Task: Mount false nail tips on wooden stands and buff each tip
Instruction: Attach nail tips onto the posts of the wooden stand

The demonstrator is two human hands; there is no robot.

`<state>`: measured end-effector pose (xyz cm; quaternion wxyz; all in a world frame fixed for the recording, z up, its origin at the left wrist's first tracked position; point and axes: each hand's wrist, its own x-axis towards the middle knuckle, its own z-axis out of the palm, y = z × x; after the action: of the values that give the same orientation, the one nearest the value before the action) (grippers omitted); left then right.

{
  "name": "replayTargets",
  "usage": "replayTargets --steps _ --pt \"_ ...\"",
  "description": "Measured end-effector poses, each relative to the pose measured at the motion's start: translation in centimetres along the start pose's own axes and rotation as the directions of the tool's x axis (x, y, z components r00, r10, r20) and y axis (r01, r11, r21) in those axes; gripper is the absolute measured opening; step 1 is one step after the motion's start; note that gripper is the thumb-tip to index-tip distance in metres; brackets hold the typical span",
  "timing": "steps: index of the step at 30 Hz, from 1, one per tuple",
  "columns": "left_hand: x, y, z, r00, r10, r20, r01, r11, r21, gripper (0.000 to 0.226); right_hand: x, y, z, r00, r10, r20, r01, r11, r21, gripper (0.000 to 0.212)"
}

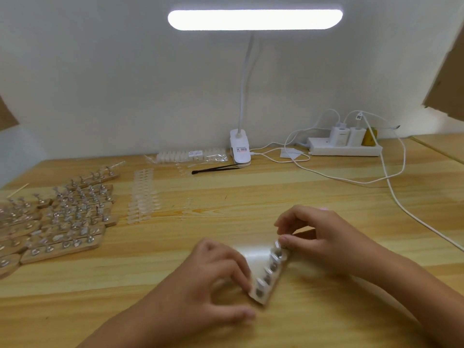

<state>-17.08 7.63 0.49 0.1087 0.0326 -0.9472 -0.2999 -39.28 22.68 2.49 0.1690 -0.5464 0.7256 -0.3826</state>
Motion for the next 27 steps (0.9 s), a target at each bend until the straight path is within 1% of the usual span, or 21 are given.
replayTargets --steps 2,4,6,9,10,12,17,19,21,22,23,24,25,26,27 --pt "-0.1 0.7 0.0 0.992 0.082 0.092 -0.078 0.996 -0.054 0.023 -0.1 0.1 -0.4 0.996 -0.012 0.084 0.008 0.999 0.046 0.021" --pt "-0.1 1.0 -0.2 0.993 0.071 0.092 -0.062 0.993 -0.098 0.018 -0.3 0.1 -0.7 0.985 -0.061 0.159 0.059 0.998 0.018 0.021" --pt "-0.1 0.8 -0.2 0.998 0.035 0.060 -0.030 0.996 -0.085 0.024 -0.5 -0.1 -0.4 0.975 -0.097 0.199 0.088 0.995 0.051 0.018" --pt "0.1 0.5 0.1 0.997 0.070 0.020 -0.070 0.997 0.034 0.040 -0.6 -0.4 0.6 0.976 -0.125 0.177 0.110 0.990 0.090 0.010" --pt "0.1 0.5 0.3 0.996 0.090 0.013 -0.091 0.994 0.060 0.043 -0.5 -0.3 0.9 0.977 -0.137 0.165 0.122 0.988 0.097 0.011" --pt "0.2 0.5 0.6 0.993 0.117 0.009 -0.118 0.989 0.089 0.042 -0.5 -0.4 1.0 0.975 -0.143 0.168 0.125 0.986 0.113 0.013" --pt "0.2 0.4 0.9 0.988 0.152 -0.017 -0.149 0.983 0.110 0.039 -0.6 -0.6 1.2 0.973 -0.136 0.189 0.112 0.985 0.132 0.007" --pt "0.3 0.4 0.8 0.986 0.165 -0.025 -0.160 0.977 0.138 0.037 -0.5 -0.5 1.4 0.983 -0.092 0.160 0.060 0.980 0.192 0.006" --pt "0.3 0.5 0.8 0.980 0.195 -0.041 -0.185 0.967 0.174 0.034 -0.3 -0.7 1.3 0.994 -0.009 0.106 -0.022 0.958 0.285 0.008" --pt "0.3 0.5 0.8 0.977 0.206 -0.054 -0.193 0.964 0.181 0.033 -0.1 -0.8 1.2 0.995 0.057 0.082 -0.083 0.933 0.350 0.008" --pt "0.3 0.5 0.8 0.977 0.198 -0.073 -0.184 0.969 0.163 0.031 -0.1 -0.9 1.2 0.993 0.103 0.056 -0.117 0.907 0.405 0.008" --pt "0.3 0.7 0.8 0.981 0.162 -0.103 -0.150 0.983 0.110 0.030 -0.2 -1.4 1.1 0.992 0.122 0.029 -0.123 0.890 0.439 0.009" --pt "0.3 1.0 0.6 0.985 0.085 -0.147 -0.084 0.996 0.009 0.028 -0.5 -2.0 1.2 0.995 0.100 -0.012 -0.085 0.900 0.427 0.011" --pt "0.3 1.3 0.3 0.981 -0.031 -0.193 0.002 0.989 -0.149 0.027 -0.8 -2.5 1.2 0.997 0.035 -0.069 -0.008 0.935 0.353 0.013" --pt "0.4 1.7 0.0 0.962 -0.153 -0.227 0.069 0.938 -0.339 0.027 -1.1 -3.0 1.4 0.990 -0.050 -0.129 0.076 0.975 0.209 0.015"
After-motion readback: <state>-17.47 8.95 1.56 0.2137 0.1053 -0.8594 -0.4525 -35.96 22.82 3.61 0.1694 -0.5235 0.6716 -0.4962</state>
